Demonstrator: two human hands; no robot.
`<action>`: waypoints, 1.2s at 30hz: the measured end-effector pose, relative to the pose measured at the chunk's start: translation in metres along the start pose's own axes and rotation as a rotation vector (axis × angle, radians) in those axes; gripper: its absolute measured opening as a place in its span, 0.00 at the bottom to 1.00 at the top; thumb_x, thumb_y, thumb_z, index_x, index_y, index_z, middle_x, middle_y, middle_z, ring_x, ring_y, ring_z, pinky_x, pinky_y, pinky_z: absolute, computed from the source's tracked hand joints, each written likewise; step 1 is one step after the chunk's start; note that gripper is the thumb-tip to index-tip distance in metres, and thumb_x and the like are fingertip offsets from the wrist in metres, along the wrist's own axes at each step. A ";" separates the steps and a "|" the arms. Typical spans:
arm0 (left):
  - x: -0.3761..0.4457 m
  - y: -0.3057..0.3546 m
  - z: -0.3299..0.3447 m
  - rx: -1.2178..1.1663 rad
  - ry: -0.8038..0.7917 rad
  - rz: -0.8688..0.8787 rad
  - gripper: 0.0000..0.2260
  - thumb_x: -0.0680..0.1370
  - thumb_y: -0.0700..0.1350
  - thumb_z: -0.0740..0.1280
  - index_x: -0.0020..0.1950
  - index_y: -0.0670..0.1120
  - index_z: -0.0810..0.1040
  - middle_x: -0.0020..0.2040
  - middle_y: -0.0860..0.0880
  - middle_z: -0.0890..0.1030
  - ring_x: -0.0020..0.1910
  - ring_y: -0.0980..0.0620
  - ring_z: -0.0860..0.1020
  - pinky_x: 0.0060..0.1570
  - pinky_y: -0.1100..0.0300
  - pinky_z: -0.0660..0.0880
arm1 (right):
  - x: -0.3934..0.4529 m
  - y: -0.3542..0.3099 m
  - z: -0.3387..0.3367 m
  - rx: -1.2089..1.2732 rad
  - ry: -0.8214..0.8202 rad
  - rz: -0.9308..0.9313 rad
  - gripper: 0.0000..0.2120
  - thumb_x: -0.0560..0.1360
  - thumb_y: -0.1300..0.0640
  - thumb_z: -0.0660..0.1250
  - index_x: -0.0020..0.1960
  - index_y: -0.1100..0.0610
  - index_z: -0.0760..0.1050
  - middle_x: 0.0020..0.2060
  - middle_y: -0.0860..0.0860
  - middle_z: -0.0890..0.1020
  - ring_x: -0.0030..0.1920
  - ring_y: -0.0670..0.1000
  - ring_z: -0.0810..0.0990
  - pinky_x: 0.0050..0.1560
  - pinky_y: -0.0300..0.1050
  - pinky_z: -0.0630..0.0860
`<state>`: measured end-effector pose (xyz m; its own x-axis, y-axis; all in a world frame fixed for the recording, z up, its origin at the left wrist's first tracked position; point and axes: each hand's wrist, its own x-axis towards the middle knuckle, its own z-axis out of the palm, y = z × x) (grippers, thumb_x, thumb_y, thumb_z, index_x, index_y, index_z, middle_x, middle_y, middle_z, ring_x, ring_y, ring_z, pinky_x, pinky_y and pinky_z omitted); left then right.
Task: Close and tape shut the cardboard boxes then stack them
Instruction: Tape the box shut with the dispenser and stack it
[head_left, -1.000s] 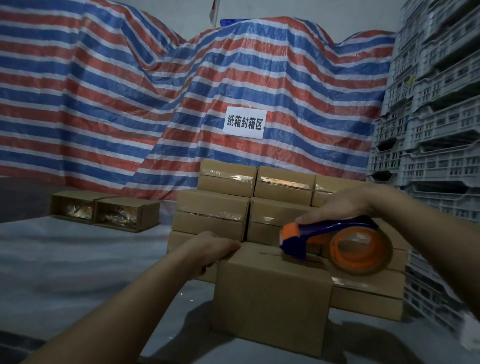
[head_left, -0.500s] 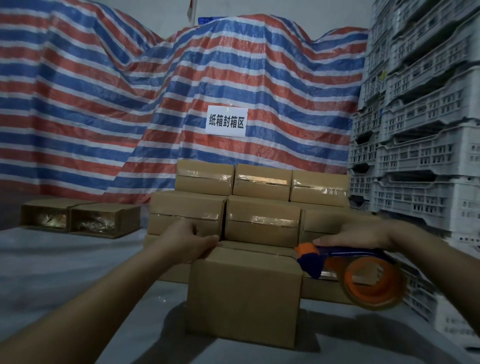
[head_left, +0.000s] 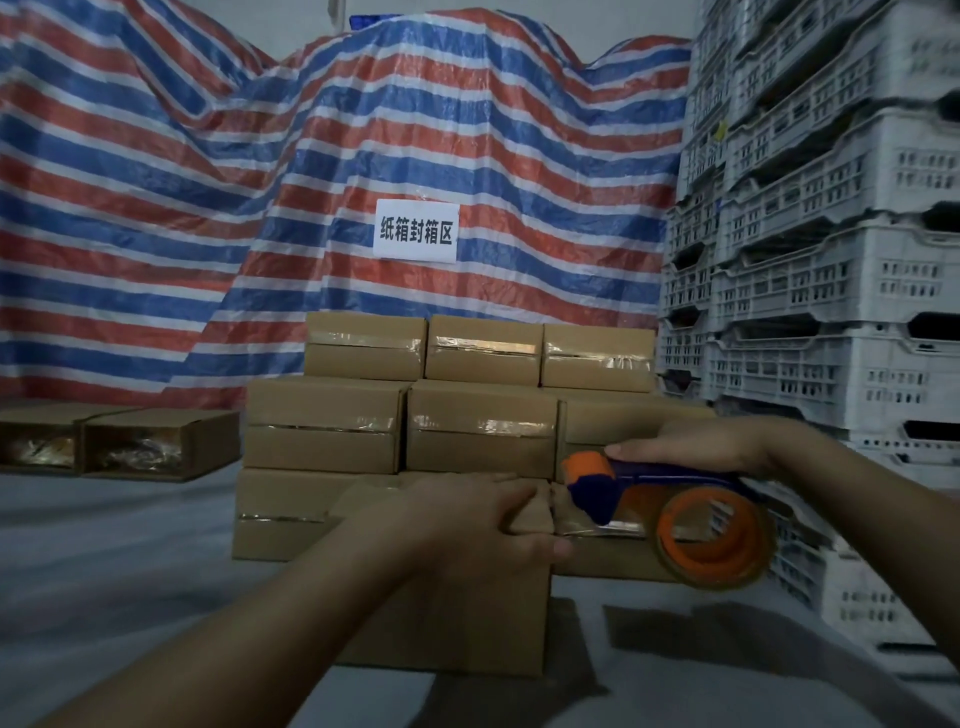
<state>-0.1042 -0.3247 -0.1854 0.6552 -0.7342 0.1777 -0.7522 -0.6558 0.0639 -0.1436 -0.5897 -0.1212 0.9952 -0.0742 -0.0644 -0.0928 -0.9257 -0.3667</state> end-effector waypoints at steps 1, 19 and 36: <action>0.001 -0.003 -0.001 0.007 -0.004 -0.003 0.37 0.74 0.73 0.54 0.79 0.59 0.53 0.79 0.56 0.57 0.75 0.51 0.62 0.66 0.52 0.63 | -0.003 0.002 -0.008 -0.013 -0.035 0.035 0.35 0.71 0.26 0.60 0.52 0.57 0.82 0.42 0.51 0.84 0.40 0.47 0.81 0.51 0.45 0.77; 0.001 -0.004 0.004 0.066 0.031 0.075 0.28 0.78 0.69 0.54 0.76 0.66 0.52 0.77 0.52 0.60 0.74 0.47 0.61 0.57 0.54 0.60 | -0.014 -0.025 0.061 -1.016 0.315 0.043 0.30 0.76 0.26 0.54 0.39 0.52 0.71 0.41 0.50 0.79 0.44 0.51 0.79 0.49 0.48 0.76; 0.020 0.001 -0.005 0.120 -0.035 0.244 0.16 0.79 0.61 0.59 0.64 0.56 0.70 0.66 0.50 0.65 0.61 0.47 0.69 0.57 0.50 0.73 | -0.015 0.014 0.131 -0.740 0.570 0.127 0.31 0.73 0.22 0.49 0.40 0.49 0.72 0.38 0.47 0.77 0.36 0.48 0.75 0.30 0.43 0.66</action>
<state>-0.0918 -0.3393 -0.1764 0.4589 -0.8774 0.1398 -0.8759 -0.4732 -0.0940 -0.1643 -0.5532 -0.2466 0.8630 -0.1794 0.4724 -0.3520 -0.8841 0.3072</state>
